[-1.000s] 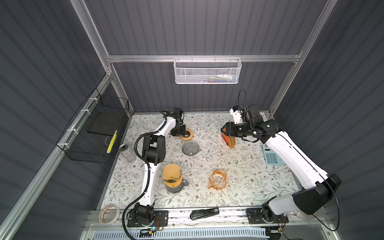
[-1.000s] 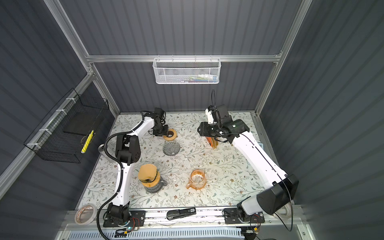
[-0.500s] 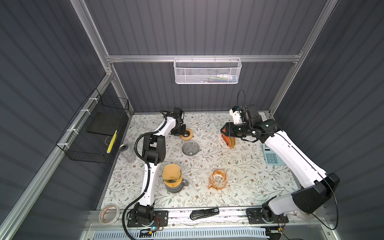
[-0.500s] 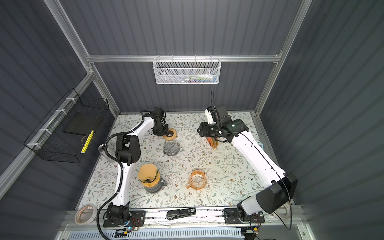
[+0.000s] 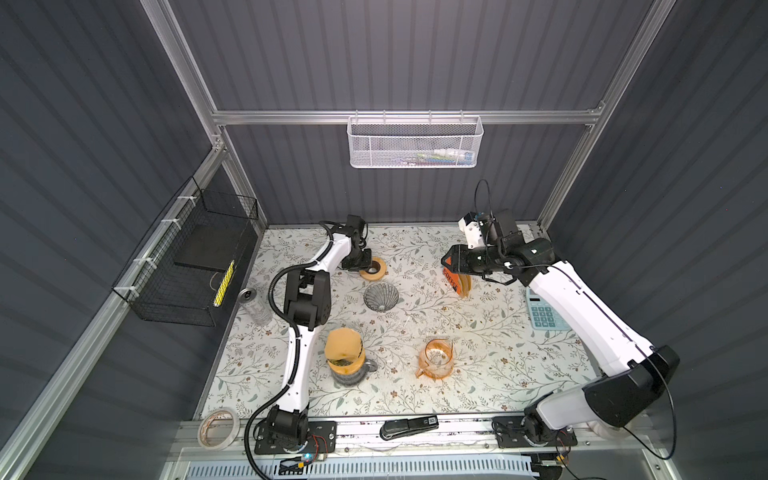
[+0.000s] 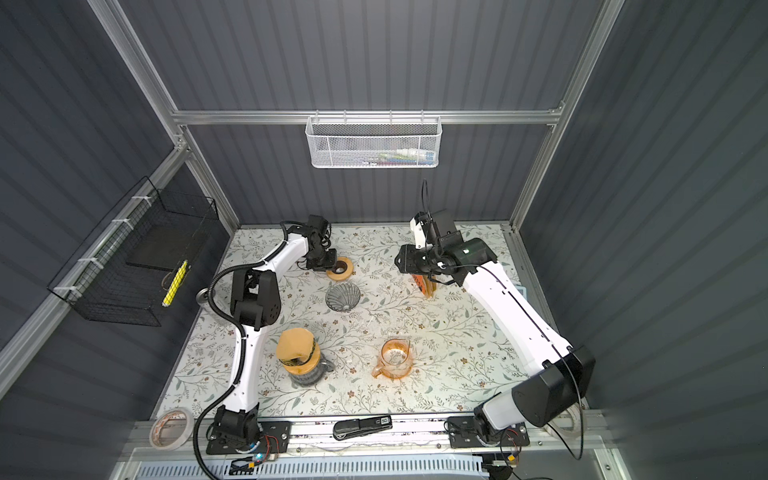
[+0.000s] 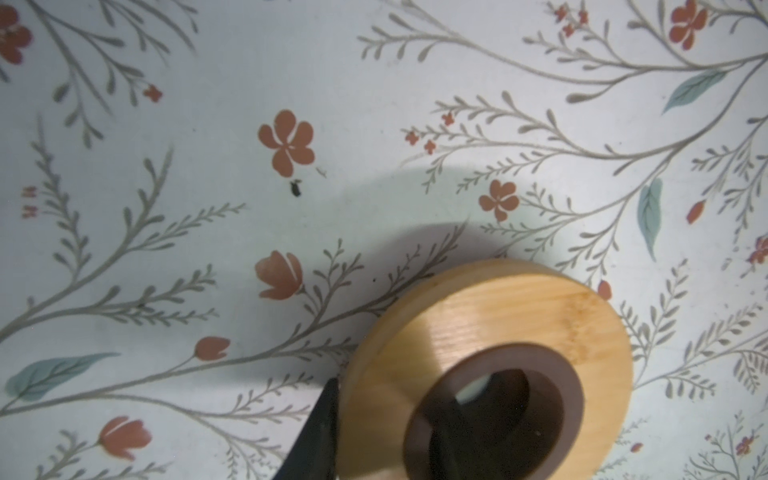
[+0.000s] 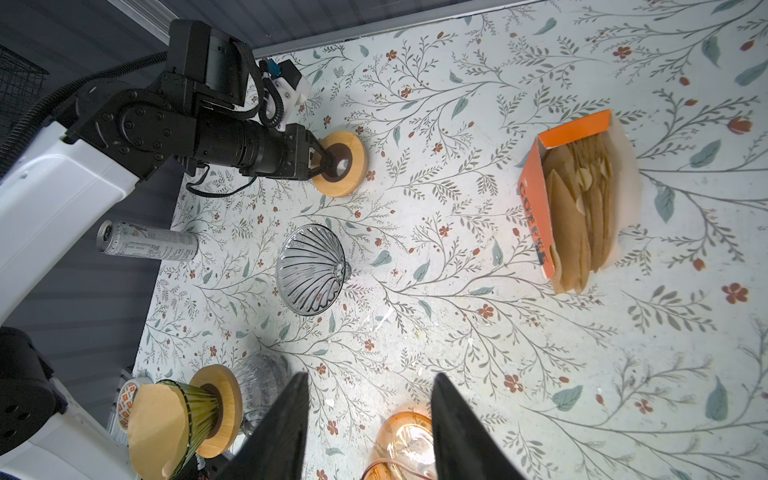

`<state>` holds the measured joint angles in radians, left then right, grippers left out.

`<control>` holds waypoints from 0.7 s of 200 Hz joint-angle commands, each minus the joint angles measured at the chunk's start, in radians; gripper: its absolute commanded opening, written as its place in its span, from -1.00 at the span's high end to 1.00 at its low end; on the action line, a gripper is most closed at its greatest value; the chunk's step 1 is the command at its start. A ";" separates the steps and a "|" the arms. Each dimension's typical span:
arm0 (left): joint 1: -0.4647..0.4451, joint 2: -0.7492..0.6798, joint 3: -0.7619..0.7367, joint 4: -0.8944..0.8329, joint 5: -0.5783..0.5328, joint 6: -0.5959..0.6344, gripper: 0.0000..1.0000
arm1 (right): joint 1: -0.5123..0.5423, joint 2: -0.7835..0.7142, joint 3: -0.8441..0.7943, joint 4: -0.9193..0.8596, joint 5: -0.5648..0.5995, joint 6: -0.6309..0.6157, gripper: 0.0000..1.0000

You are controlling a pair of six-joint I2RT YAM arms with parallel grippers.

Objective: Place the coffee filter in the dripper
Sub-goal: 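Lift the wooden ring and carry it toward the pitcher while the right arm draws back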

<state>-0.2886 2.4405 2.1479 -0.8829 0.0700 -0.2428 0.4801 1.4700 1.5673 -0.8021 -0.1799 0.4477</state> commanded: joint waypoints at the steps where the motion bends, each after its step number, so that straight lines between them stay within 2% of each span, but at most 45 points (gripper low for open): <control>1: -0.006 -0.079 -0.015 -0.018 -0.004 0.016 1.00 | 0.003 -0.006 0.030 -0.014 0.003 0.003 0.03; 140: -0.006 -0.302 -0.102 -0.064 0.005 0.002 1.00 | 0.025 -0.092 -0.015 -0.003 0.016 0.012 0.03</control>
<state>-0.2886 2.2147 2.0644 -0.9138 0.0601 -0.2428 0.4988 1.4094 1.5650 -0.8013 -0.1772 0.4503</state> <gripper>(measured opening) 0.327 0.486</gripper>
